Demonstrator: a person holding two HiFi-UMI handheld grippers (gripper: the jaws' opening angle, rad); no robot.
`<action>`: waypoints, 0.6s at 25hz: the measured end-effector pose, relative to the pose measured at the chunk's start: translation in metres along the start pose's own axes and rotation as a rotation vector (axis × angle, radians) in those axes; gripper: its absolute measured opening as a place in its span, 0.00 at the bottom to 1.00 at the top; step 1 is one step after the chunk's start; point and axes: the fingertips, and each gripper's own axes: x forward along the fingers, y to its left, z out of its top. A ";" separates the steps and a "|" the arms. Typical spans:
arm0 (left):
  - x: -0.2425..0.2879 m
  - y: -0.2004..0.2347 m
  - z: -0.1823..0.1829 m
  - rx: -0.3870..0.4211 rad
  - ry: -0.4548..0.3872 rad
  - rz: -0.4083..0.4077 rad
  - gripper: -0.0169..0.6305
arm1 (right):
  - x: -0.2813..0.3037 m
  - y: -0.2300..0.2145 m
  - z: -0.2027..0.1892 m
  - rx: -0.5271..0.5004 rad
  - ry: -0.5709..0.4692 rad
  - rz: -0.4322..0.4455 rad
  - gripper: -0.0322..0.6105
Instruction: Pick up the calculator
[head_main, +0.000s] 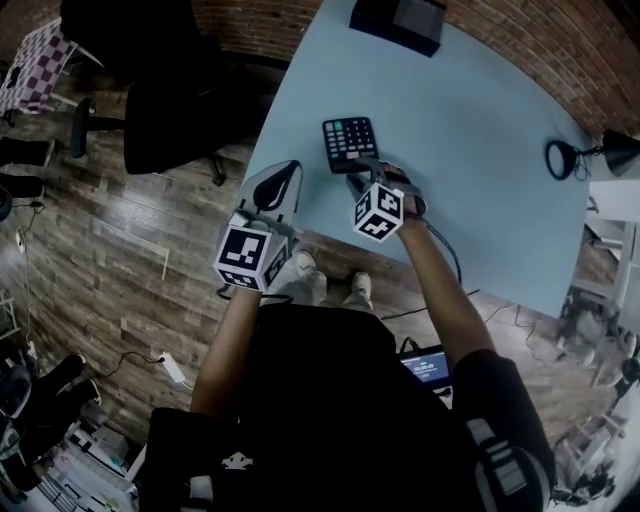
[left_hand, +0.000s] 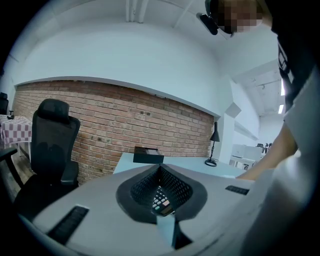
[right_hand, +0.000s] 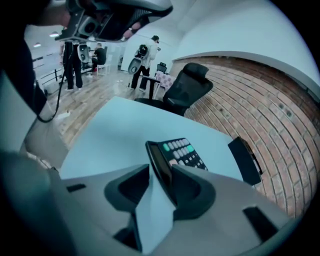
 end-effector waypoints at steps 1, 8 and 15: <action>0.000 0.001 0.000 0.000 -0.001 0.000 0.03 | 0.002 0.000 0.000 -0.005 0.003 -0.001 0.24; 0.004 0.007 -0.010 -0.025 0.034 -0.013 0.03 | 0.011 -0.003 -0.001 -0.043 0.022 -0.009 0.24; 0.007 0.013 -0.005 -0.012 0.019 -0.018 0.03 | 0.011 -0.003 -0.001 -0.055 0.016 -0.022 0.24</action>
